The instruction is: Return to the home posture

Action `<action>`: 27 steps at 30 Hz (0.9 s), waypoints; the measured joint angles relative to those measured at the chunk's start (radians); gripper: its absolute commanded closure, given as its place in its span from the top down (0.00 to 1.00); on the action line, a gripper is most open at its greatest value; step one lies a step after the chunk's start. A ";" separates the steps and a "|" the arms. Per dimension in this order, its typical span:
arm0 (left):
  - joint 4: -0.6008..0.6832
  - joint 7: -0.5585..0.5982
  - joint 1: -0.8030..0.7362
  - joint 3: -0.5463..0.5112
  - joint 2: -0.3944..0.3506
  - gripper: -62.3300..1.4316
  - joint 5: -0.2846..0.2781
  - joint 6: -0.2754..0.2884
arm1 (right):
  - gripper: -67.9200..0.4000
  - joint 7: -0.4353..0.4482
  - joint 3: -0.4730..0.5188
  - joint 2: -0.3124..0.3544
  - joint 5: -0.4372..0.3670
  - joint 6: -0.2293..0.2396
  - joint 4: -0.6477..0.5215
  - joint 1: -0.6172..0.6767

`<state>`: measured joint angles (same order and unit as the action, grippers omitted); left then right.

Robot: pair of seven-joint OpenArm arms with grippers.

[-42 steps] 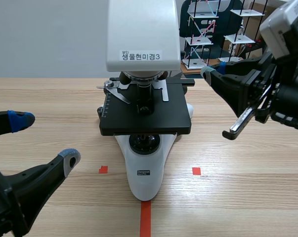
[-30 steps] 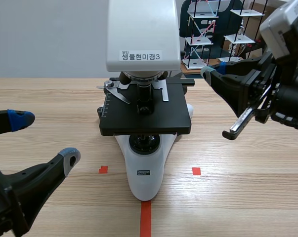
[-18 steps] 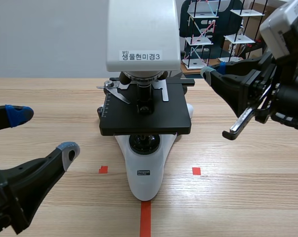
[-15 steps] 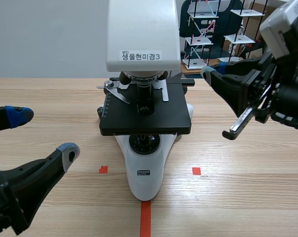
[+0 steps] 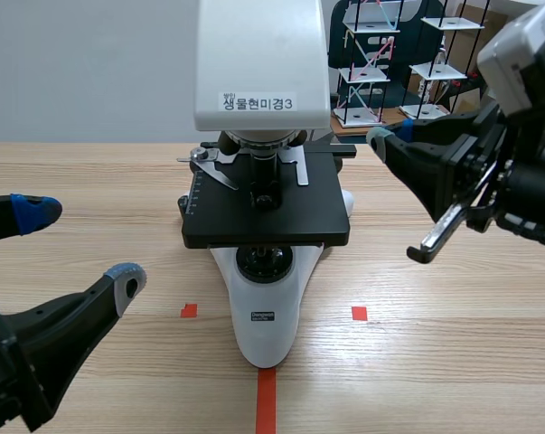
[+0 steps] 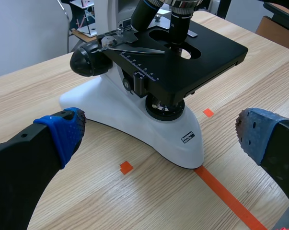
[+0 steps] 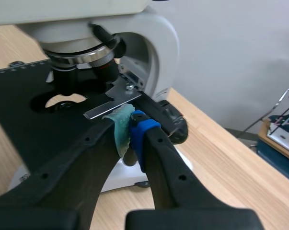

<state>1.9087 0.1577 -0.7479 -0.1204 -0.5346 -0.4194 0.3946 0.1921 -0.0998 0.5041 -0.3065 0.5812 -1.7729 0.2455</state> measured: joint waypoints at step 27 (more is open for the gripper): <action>0.000 -0.014 0.000 0.000 0.000 1.00 0.000 0.000 | 0.95 0.476 0.264 0.000 0.213 -0.064 -0.113 0.678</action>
<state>1.9087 0.1436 -0.7479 -0.1204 -0.5346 -0.4198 0.3946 0.6685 0.1646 0.5045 -0.0933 0.5171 -1.8862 0.9234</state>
